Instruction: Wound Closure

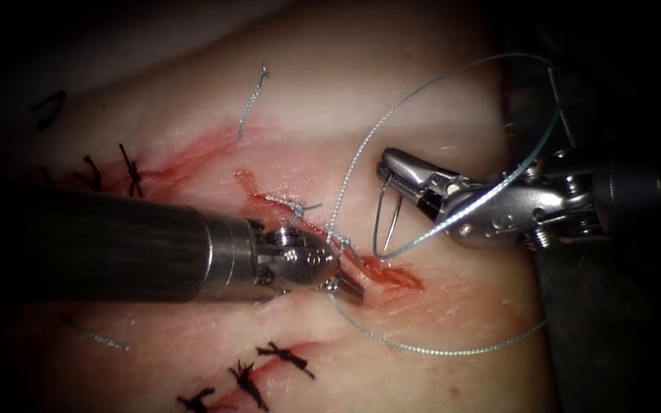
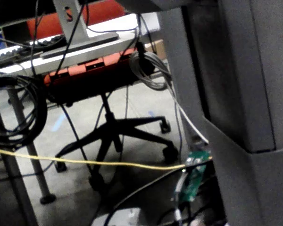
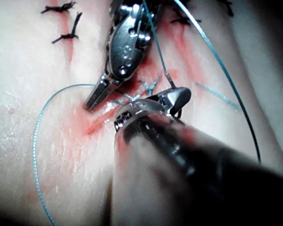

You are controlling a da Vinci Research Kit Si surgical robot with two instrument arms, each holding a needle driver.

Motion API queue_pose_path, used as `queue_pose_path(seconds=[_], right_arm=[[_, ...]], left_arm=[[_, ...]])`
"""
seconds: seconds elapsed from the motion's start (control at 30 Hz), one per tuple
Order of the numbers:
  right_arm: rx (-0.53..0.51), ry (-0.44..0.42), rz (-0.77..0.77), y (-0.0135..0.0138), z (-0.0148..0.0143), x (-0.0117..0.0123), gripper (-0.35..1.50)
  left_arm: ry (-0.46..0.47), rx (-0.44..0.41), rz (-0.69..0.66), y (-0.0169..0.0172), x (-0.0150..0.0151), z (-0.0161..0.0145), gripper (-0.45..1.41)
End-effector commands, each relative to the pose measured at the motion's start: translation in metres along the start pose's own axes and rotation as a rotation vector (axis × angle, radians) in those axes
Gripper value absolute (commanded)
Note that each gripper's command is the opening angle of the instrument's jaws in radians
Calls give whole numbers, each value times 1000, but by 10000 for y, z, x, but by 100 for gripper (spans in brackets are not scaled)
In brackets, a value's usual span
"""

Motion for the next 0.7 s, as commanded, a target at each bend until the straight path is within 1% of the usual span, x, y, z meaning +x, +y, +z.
queue_pose_path(seconds=[0.03,0.13,0.37,0.67,0.7], right_arm=[[0,3,-1,-6,8,3,-35],[5,19,-10,-10,7,6,-35],[45,9,-25,-18,5,5,-35],[61,15,-30,-24,3,5,-35],[69,18,-60,-24,3,6,-35]], left_arm=[[0,-1,0,-1,0,8,-45],[0,-1,0,-1,0,8,-45],[1,0,0,-1,0,7,-45],[1,0,0,-1,1,7,-45],[1,0,0,-1,1,7,-45]])
